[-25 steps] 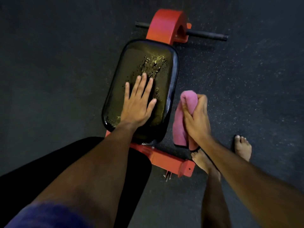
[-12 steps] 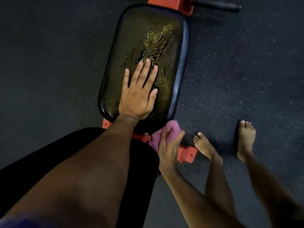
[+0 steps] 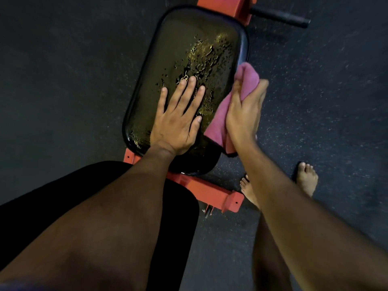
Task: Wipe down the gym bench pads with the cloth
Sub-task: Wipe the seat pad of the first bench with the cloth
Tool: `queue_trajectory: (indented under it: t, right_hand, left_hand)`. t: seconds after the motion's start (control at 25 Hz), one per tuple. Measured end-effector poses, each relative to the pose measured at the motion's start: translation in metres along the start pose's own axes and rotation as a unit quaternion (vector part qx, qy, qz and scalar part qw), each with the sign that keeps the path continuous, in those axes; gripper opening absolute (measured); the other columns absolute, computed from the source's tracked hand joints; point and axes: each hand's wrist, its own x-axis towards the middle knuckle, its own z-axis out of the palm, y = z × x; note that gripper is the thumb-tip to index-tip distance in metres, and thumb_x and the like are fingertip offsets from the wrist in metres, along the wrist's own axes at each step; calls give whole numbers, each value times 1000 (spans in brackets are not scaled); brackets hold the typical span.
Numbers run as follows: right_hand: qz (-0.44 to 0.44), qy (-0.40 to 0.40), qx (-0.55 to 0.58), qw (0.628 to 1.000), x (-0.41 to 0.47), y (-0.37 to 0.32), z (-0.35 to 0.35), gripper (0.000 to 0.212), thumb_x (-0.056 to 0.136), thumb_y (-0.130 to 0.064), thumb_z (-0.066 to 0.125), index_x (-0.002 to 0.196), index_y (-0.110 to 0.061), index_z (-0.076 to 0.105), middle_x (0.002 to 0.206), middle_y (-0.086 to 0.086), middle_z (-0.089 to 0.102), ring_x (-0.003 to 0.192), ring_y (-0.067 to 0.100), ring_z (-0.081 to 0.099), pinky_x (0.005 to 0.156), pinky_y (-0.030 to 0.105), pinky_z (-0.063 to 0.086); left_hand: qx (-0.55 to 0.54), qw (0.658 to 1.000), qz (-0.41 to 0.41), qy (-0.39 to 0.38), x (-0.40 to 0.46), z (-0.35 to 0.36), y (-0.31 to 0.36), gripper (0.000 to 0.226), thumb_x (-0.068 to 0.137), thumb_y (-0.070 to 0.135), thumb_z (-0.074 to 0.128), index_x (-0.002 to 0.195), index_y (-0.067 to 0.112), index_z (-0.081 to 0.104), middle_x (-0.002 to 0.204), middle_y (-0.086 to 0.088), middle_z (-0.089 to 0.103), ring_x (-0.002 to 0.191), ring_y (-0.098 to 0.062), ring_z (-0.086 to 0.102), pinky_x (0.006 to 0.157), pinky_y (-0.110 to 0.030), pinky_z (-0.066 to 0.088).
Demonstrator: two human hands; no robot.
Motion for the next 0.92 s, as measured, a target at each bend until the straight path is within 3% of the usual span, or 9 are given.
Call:
queue_trajectory:
  t: [0.04,0.12,0.2,0.28,0.4,0.6,0.68,0.8,0.92]
  right_hand:
    - [-4,-7,38,999,-14,-66,-11,47,99,-65,43,122,-25,32,123,2,47,95,17,63,72,34,59]
    - [-40,-30,54,997,-70,-137,-21,49,96,-65,49,119,-25,30,121,12,45,98,27,63,74,40,60]
    - [-18,-60,61,996,-133,-104,-34,51,98,-61,51,124,-21,31,119,19,48,101,35,61,79,50,58]
    - [9,-110,69,992,-171,-86,-45,56,98,-64,48,129,-20,32,122,19,51,106,36,62,84,48,55]
    - [34,-123,100,987,-152,-94,-48,55,97,-63,49,123,-17,37,118,11,51,108,28,60,90,44,50]
    - [23,-98,68,993,-98,-103,-47,55,97,-65,41,120,-16,36,115,6,47,98,21,58,75,39,50]
    - [10,-187,9,982,-114,-102,-64,53,98,-62,44,120,-14,37,112,7,47,91,25,60,68,36,44]
    - [-63,-385,-130,911,-108,-92,-117,46,98,-60,42,119,-19,37,113,2,43,89,30,60,74,49,49]
    - [-130,-407,-203,881,-73,-119,-166,38,102,-49,50,123,-18,40,119,1,43,97,28,58,80,46,47]
  left_hand:
    - [0,1000,0,-1,0,0,0,66,105,40,30,166,20,18,174,-8,15,161,-23,12,127,-60,14]
    - [-1,1000,2,-4,0,0,0,66,104,40,29,166,19,18,174,-8,15,161,-23,13,126,-61,15]
    - [-3,1000,5,-4,-1,1,-2,66,104,40,29,166,19,19,173,-9,16,160,-24,14,126,-61,16]
    - [-7,1000,5,-4,-1,0,-1,66,104,40,28,166,18,20,173,-9,16,160,-25,14,125,-62,16]
    - [-6,1000,8,-3,-1,-2,-1,66,104,39,28,166,17,21,173,-10,17,160,-25,14,125,-62,16]
    - [-4,1000,11,-15,-3,-1,-2,67,104,39,32,166,18,20,173,-8,14,161,-24,13,126,-61,14]
    - [5,999,12,-32,-1,-4,-1,68,104,40,34,166,19,18,174,-7,11,161,-23,10,127,-60,12]
    - [2,997,-2,-78,-1,-18,3,67,106,41,35,167,20,15,175,-6,8,161,-23,6,127,-58,10]
    - [-25,989,-10,-145,4,-39,3,65,109,42,35,167,23,13,175,-4,2,162,-22,2,127,-57,11]
